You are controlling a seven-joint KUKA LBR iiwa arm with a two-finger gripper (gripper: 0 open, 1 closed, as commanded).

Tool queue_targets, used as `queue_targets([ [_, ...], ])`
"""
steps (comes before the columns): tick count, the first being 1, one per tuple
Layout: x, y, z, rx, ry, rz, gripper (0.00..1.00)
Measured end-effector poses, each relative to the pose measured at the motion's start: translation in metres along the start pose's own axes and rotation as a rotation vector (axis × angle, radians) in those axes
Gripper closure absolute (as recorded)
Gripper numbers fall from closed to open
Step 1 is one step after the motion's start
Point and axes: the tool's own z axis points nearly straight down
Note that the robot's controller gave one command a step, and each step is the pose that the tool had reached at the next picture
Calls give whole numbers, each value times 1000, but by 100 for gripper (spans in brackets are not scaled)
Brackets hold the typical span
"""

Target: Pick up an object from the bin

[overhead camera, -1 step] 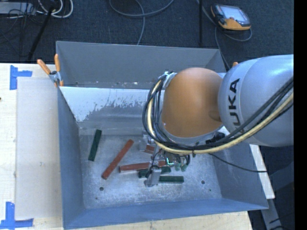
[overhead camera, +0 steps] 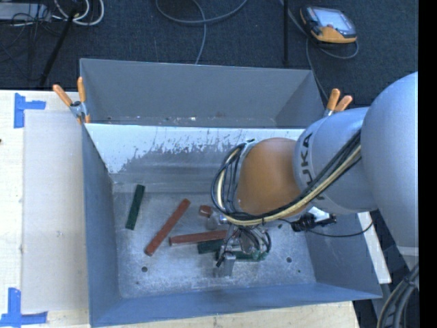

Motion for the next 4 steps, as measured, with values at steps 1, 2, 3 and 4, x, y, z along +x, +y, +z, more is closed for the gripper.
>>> queue_targets([
  [1, 0, 0, 0, -3, -7, 4, 0],
  [2, 0, 0, 0, -3, -7, 10, 0],
  [3, 0, 0, 0, -3, -7, 18, 0],
  [4, 0, 0, 0, -3, -7, 26, 0],
])
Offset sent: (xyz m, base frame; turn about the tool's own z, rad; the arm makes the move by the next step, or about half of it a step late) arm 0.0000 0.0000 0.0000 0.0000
